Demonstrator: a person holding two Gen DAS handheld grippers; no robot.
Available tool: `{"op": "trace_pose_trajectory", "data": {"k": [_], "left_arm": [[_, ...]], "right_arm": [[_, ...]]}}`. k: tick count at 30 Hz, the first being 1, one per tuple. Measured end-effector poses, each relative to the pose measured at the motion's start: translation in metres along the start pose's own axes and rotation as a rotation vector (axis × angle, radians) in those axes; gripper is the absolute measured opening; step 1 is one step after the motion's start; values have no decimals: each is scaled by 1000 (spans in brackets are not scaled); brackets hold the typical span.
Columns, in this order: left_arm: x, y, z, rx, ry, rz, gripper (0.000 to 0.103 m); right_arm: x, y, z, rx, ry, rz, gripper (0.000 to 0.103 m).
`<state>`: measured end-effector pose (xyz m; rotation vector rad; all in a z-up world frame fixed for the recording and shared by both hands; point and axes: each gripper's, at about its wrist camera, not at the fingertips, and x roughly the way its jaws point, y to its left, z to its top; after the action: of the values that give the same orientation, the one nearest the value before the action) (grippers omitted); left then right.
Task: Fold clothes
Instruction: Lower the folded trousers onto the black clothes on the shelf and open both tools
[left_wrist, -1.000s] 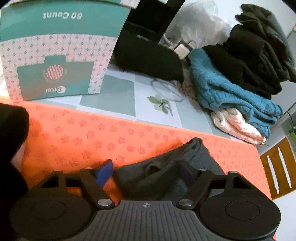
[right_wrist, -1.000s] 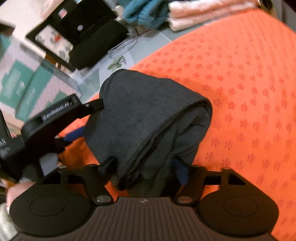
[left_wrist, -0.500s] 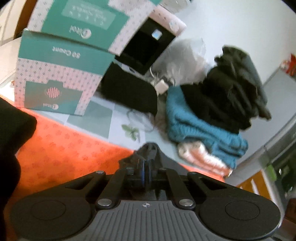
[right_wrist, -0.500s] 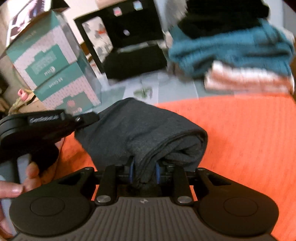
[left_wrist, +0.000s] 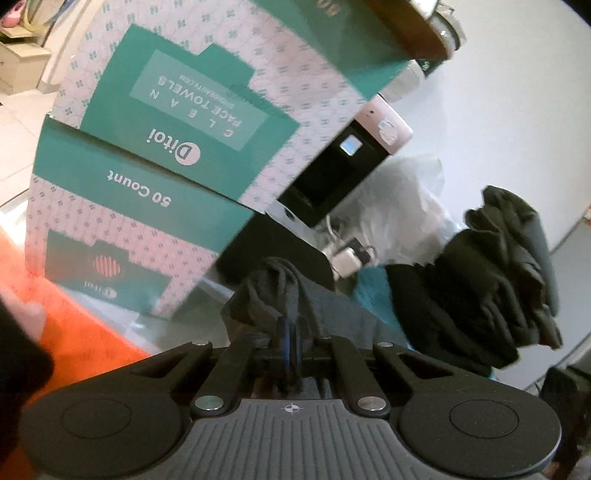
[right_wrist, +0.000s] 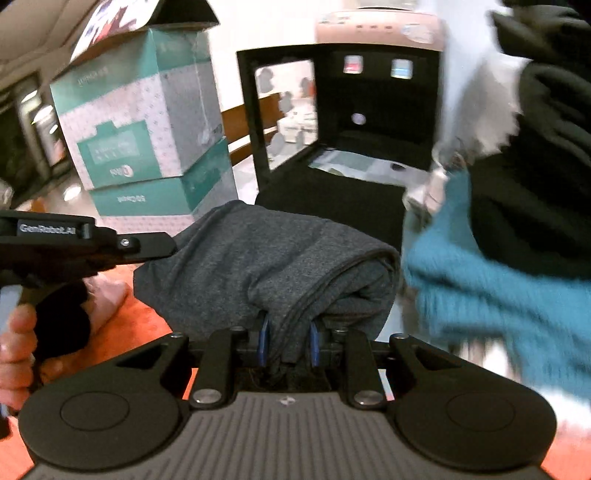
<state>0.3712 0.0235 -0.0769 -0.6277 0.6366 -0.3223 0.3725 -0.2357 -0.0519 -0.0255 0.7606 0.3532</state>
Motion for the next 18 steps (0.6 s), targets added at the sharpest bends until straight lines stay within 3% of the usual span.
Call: {"op": "trace_pose_trajectory", "data": {"k": [5, 9, 14, 18], "left_arm": [[17, 5, -1, 36, 22, 16, 2], [30, 7, -3, 70, 43, 25, 3], [45, 10, -5, 114, 69, 37, 6], [57, 10, -7, 154, 89, 42, 7]], "right_arm": [[55, -30, 13, -89, 63, 82, 25], [86, -50, 1, -108, 86, 75, 32], [73, -64, -10, -19, 52, 86, 47], [49, -53, -4, 2, 5, 43, 44]]}}
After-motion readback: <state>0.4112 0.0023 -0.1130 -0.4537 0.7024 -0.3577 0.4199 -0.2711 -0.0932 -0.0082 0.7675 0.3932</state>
